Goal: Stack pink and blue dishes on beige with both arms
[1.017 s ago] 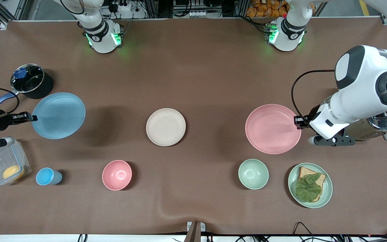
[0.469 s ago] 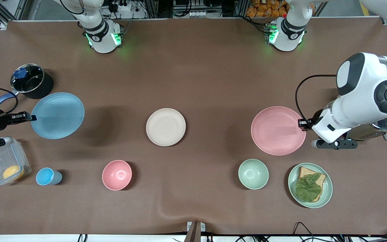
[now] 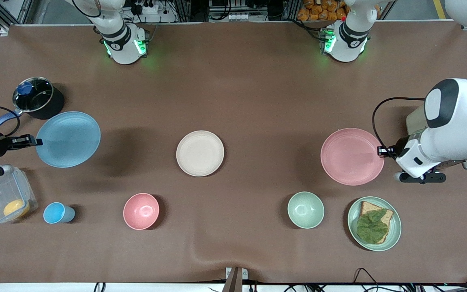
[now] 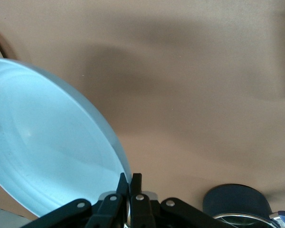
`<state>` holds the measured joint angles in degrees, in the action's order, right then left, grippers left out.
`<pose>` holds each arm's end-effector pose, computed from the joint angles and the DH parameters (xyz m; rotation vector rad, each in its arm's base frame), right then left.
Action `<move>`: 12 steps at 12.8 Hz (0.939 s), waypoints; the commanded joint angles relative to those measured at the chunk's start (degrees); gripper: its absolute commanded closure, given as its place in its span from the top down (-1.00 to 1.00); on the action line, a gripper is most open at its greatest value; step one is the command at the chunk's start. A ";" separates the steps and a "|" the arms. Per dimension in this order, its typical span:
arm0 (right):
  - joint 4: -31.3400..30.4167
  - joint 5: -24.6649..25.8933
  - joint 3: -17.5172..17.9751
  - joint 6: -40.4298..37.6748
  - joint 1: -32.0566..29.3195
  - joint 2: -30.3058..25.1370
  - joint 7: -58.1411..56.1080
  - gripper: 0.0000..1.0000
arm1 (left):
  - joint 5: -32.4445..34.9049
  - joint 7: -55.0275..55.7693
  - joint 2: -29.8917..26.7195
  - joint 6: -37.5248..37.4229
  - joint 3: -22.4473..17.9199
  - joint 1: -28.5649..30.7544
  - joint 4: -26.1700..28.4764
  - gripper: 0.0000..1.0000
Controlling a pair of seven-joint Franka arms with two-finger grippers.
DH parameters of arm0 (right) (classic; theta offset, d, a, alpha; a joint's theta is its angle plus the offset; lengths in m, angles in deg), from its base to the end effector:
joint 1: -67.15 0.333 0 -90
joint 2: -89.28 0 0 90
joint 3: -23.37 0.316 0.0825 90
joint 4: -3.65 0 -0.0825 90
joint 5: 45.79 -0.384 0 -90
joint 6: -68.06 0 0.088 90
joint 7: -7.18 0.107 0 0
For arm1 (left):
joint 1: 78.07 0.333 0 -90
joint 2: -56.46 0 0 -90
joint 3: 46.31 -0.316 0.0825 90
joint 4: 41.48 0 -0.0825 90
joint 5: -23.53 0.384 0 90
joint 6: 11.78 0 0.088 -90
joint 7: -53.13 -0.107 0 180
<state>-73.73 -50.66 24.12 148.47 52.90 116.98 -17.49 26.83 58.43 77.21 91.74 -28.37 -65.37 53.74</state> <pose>0.6317 -0.1427 0.4207 -2.8505 -0.2725 0.5480 0.6317 -0.0345 0.3913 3.0877 -0.0154 -0.3153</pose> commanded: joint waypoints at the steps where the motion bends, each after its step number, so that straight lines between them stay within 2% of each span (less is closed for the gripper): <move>1: -0.14 -0.84 0.22 -0.52 -0.78 -0.81 -0.82 -1.00 | 1.35 -2.21 -1.06 1.68 0.61 2.15 4.09 -1.00; 5: -0.23 -0.66 0.04 -0.17 -0.78 -0.63 -0.90 -1.00 | 2.24 -6.33 -0.98 8.62 0.61 5.83 11.04 -1.00; 8: -0.58 0.21 -0.13 1.67 -0.78 -0.28 -0.81 -1.00 | 2.24 -8.28 0.34 10.21 0.61 7.34 11.75 -1.00; 12: -7.78 1.09 -0.13 10.72 -0.43 0.16 -0.73 -1.00 | 3.20 -9.86 3.94 13.01 0.61 9.62 12.19 -1.00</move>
<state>-77.90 -50.36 23.50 155.86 52.86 117.52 -17.55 28.28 50.39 79.58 102.67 -28.48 -57.58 65.42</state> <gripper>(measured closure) 0.960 0.952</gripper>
